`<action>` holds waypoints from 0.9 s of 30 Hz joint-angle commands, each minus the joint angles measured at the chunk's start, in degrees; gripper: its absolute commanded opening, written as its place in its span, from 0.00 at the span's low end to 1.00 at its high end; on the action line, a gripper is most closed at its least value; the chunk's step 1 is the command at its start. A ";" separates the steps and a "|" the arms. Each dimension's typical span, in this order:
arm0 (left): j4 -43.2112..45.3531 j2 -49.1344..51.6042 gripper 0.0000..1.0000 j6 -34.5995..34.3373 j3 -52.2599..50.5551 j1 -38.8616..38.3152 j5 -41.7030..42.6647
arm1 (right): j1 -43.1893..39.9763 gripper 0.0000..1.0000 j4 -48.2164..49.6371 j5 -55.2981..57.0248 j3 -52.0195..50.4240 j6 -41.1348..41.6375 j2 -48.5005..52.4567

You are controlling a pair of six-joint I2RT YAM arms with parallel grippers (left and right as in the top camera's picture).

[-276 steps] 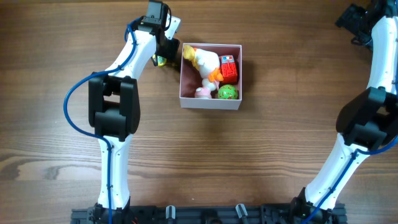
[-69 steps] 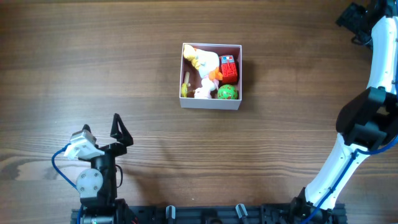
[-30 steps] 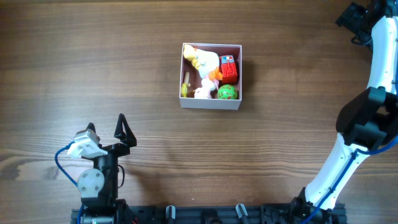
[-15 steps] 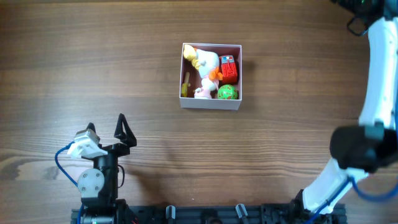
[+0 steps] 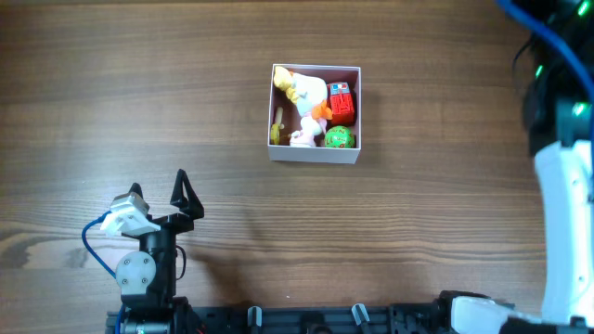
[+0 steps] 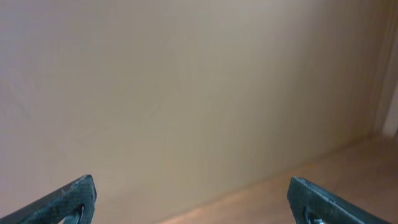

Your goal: Pack container

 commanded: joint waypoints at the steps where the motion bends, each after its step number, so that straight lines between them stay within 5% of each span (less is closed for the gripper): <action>1: 0.24 -0.61 1.00 -0.33 -0.57 -0.33 0.87 | -0.13 1.00 4.37 -2.34 -12.66 11.54 -8.72; 6: 0.24 -0.61 1.00 -0.33 -0.57 -0.31 0.87 | -0.13 1.00 14.51 -0.61 -33.66 21.75 -21.70; 12: 0.24 -0.61 1.00 -0.33 -0.57 -0.33 0.87 | -0.11 1.00 24.15 2.56 -53.48 23.12 -35.41; 27: 0.24 -0.61 1.00 -0.33 -0.57 -0.33 0.87 | 8.35 1.00 22.32 3.17 -64.24 -17.88 -55.91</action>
